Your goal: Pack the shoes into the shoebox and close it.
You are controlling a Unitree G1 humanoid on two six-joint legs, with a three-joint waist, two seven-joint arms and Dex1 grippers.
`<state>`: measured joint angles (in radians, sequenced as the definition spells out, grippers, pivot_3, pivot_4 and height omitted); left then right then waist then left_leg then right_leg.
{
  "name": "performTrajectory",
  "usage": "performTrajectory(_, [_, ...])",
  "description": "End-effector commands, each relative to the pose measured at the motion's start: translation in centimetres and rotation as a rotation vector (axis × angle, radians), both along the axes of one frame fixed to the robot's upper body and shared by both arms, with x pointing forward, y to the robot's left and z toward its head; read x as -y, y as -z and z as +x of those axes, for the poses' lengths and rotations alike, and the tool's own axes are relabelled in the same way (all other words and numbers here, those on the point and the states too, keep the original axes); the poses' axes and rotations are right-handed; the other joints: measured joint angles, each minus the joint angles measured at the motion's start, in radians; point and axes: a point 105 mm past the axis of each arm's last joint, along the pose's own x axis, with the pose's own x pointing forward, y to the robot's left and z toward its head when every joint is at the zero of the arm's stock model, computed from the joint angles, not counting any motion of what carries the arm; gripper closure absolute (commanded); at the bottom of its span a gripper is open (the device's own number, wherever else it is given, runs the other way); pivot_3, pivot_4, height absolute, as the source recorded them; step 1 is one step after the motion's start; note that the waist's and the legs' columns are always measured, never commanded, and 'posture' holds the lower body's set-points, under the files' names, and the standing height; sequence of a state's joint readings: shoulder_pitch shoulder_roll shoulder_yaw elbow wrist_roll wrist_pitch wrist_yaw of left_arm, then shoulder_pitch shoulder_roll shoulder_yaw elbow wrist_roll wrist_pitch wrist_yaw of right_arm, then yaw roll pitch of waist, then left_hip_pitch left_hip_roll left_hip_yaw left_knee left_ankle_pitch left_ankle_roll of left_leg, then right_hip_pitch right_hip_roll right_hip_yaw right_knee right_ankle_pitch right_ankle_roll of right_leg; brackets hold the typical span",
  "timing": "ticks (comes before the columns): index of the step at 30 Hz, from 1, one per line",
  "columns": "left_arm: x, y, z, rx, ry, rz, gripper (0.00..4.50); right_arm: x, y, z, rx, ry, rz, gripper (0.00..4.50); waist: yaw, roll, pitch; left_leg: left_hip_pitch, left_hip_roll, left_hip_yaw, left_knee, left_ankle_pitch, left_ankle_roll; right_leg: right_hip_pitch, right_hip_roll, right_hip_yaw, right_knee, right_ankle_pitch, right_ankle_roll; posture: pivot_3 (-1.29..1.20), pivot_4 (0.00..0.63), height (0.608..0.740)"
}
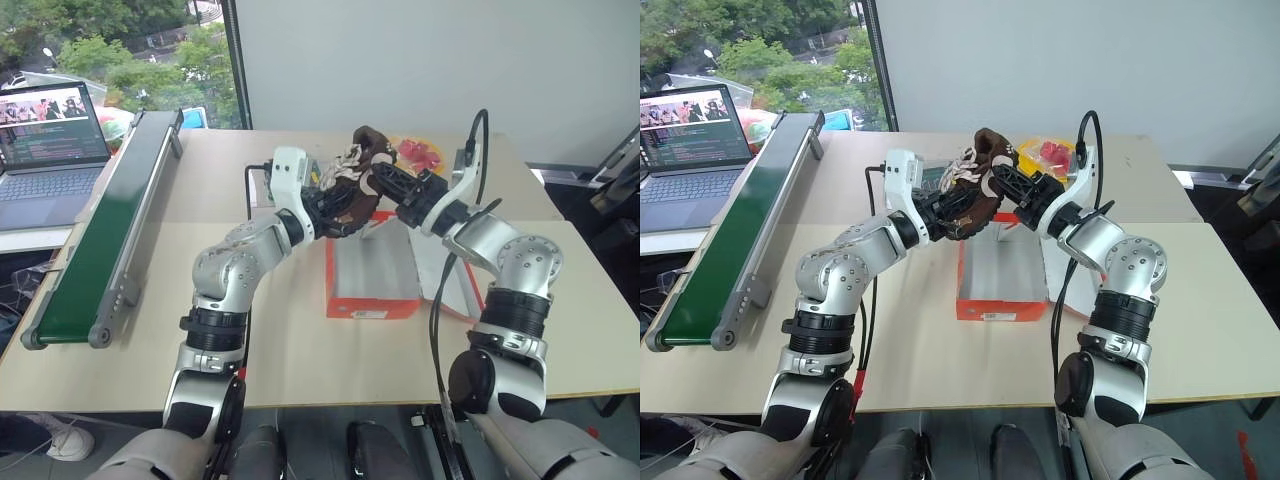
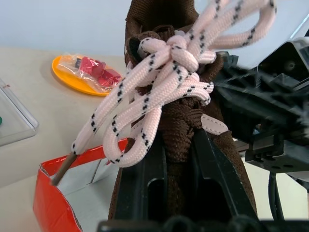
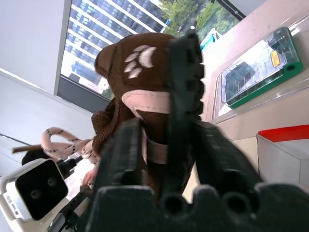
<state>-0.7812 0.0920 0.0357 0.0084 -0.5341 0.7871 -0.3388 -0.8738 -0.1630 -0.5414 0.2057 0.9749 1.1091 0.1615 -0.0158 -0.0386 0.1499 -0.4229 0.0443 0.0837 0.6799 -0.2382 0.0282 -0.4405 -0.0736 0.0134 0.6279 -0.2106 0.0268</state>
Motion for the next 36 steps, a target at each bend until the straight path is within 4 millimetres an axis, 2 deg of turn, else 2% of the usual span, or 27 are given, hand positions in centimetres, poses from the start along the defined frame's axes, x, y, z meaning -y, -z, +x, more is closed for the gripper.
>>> performTrajectory(1, [0.2, -1.6, -0.3, 0.046, 0.025, -0.032, 3.92, -0.3, -3.2, -0.5, 0.113, -0.018, 0.054, 4.10, 0.000, 0.000, 0.000, 0.000, 0.000, 0.000, 0.000, 0.000, 0.000, 0.000, 0.000, 0.000, 0.000, 0.000, 0.000, 0.00, 0.150, 0.740])
performTrajectory(2, [-0.2, -1.9, -0.3, 0.051, 0.023, -0.049, 3.44, -0.2, -3.2, -0.4, 0.115, -0.013, 0.050, 4.10, 0.000, 0.000, 0.000, 0.000, 0.000, 0.000, 0.000, 0.000, 0.000, 0.000, 0.000, 0.000, 0.000, 0.000, 0.000, 0.00, 0.150, 0.740])
performTrajectory(3, [-0.6, -2.1, -0.1, 0.061, 0.006, -0.049, 3.20, 0.0, -3.3, -0.4, 0.117, -0.006, 0.043, 4.11, -0.001, 0.000, 0.000, 0.000, 0.000, 0.000, 0.000, 0.000, 0.000, 0.000, 0.000, 0.000, 0.000, 0.000, 0.000, 0.00, 0.150, 0.740])
performTrajectory(4, [-0.9, -2.3, 0.1, 0.069, -0.007, -0.048, 2.76, 0.1, -3.3, -0.3, 0.119, 0.000, 0.038, 4.11, -0.001, 0.000, 0.000, 0.000, 0.000, 0.000, 0.000, 0.000, 0.000, 0.000, 0.000, 0.000, 0.000, 0.000, 0.000, 0.00, 0.150, 0.740])
performTrajectory(7, [-3.6, -2.9, 0.7, 0.090, -0.042, -0.021, 1.64, 1.4, -4.2, 0.4, 0.133, 0.061, 0.014, 4.13, -0.002, 0.000, 0.000, 0.000, 0.000, 0.000, 0.000, 0.000, 0.000, 0.000, 0.000, 0.000, 0.000, 0.000, 0.000, 0.00, 0.150, 0.740])
performTrajectory(8, [-4.2, -3.0, 0.7, 0.093, -0.036, -0.011, 1.64, 1.8, -4.5, 0.6, 0.133, 0.078, 0.013, 4.13, -0.003, 0.000, 0.000, 0.000, 0.000, 0.000, 0.000, 0.000, 0.000, 0.000, 0.000, 0.000, 0.000, 0.000, 0.000, 0.00, 0.150, 0.740])
performTrajectory(11, [-10.2, -2.1, 2.6, 0.109, -0.214, 0.099, 1.64, 3.8, -4.7, 1.9, 0.111, 0.210, -0.149, 4.14, -0.005, 0.002, 0.001, 0.000, 0.000, 0.000, 0.000, 0.000, 0.000, 0.000, 0.000, 0.000, 0.000, 0.000, 0.000, 0.00, 0.150, 0.740])
performTrajectory(12, [-11.5, -1.9, 3.0, 0.107, -0.255, 0.119, 1.64, 4.2, -4.8, 2.2, 0.110, 0.238, -0.193, 4.14, -0.006, 0.003, 0.001, 0.001, 0.000, 0.001, 0.000, 0.000, 0.000, 0.000, 0.000, 0.000, 0.000, 0.000, 0.000, 0.00, 0.150, 0.740])
performTrajectory(14, [-14.7, -1.2, 2.9, 0.095, -0.338, 0.143, 1.64, 4.8, -4.2, 2.8, 0.052, 0.289, -0.416, 4.14, -0.007, 0.003, 0.002, 0.001, 0.000, 0.001, -0.001, 0.000, 0.000, 0.000, 0.001, 0.000, 0.000, 0.000, 0.000, 0.00, 0.150, 0.740])
performTrajectory(16, [-15.9, -0.8, 2.5, 0.091, -0.362, 0.153, 1.64, 5.4, -3.1, 3.3, -0.007, 0.328, -0.615, 4.14, -0.008, 0.003, 0.002, 0.000, 0.000, 0.001, -0.002, 0.000, 0.000, -0.002, 0.000, 0.002, 0.000, 0.000, 0.000, 0.00, 0.150, 0.740])
performTrajectory(19, [-15.3, 0.3, 1.7, 0.082, -0.331, 0.191, 1.64, 5.6, -1.1, 3.4, -0.118, 0.260, -0.701, 4.14, -0.007, 0.003, 0.002, -0.001, 0.000, 0.001, -0.001, 0.000, 0.000, -0.002, -0.001, 0.001, 0.000, 0.000, 0.000, 0.00, 0.150, 0.740])
performTrajectory(21, [-14.7, 0.9, 1.4, 0.077, -0.314, 0.203, 1.64, 5.7, -0.5, 3.6, -0.152, 0.232, -0.686, 4.14, 0.000, 0.003, 0.002, -0.001, 0.000, 0.002, -0.001, 0.000, 0.000, -0.002, -0.001, 0.000, 0.000, 0.000, 0.000, 0.00, 0.150, 0.740])
performTrajectory(27, [-12.7, 2.1, 0.6, 0.069, -0.252, 0.222, 1.64, 5.4, 1.9, 3.4, -0.257, 0.127, -0.796, 4.14, 0.003, 0.003, 0.002, -0.002, 0.000, 0.003, -0.001, 0.000, 0.000, -0.002, -0.001, 0.000, -0.001, 0.000, 0.000, 0.00, 0.150, 0.740])
performTrajectory(33, [-12.1, 2.3, 0.4, 0.072, -0.251, 0.221, 1.64, 5.9, 4.6, 3.2, -0.314, 0.082, -0.947, 4.14, -0.001, 0.003, 0.002, -0.001, 0.000, 0.003, -0.001, 0.000, 0.000, -0.002, -0.001, 0.000, -0.001, 0.000, 0.000, 0.00, 0.150, 0.740])
performTrajectory(36, [-11.8, 2.2, 0.5, 0.075, -0.255, 0.214, 1.64, 6.4, 6.6, 3.2, -0.338, 0.072, -1.020, 4.14, 0.000, 0.003, 0.002, -0.001, 0.000, 0.003, 0.000, 0.000, 0.000, -0.002, -0.001, 0.000, 0.000, 0.000, 0.000, 0.00, 0.150, 0.740])
